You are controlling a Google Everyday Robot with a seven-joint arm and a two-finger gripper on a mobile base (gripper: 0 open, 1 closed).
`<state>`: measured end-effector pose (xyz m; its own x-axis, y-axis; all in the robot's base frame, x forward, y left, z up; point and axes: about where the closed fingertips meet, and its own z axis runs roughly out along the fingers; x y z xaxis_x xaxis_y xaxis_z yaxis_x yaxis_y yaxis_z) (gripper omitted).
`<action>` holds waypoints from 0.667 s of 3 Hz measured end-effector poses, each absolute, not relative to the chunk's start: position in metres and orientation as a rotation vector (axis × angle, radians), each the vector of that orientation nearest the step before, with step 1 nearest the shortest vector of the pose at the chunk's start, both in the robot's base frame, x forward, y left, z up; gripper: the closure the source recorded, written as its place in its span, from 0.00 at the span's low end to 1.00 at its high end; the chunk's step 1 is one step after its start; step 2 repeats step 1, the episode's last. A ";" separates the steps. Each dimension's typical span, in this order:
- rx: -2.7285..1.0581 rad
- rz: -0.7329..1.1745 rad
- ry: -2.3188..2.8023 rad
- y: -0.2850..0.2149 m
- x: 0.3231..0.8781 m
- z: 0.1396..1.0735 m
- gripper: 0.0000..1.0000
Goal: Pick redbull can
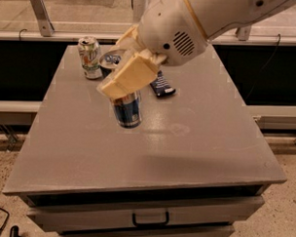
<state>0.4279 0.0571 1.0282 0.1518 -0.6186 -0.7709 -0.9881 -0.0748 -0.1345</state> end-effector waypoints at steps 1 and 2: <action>-1.772 0.714 1.540 0.057 0.428 1.028 1.00; -1.772 0.714 1.540 0.057 0.428 1.028 1.00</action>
Offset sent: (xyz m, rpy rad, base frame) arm 0.0000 0.0000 0.0000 0.0000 0.0000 0.0000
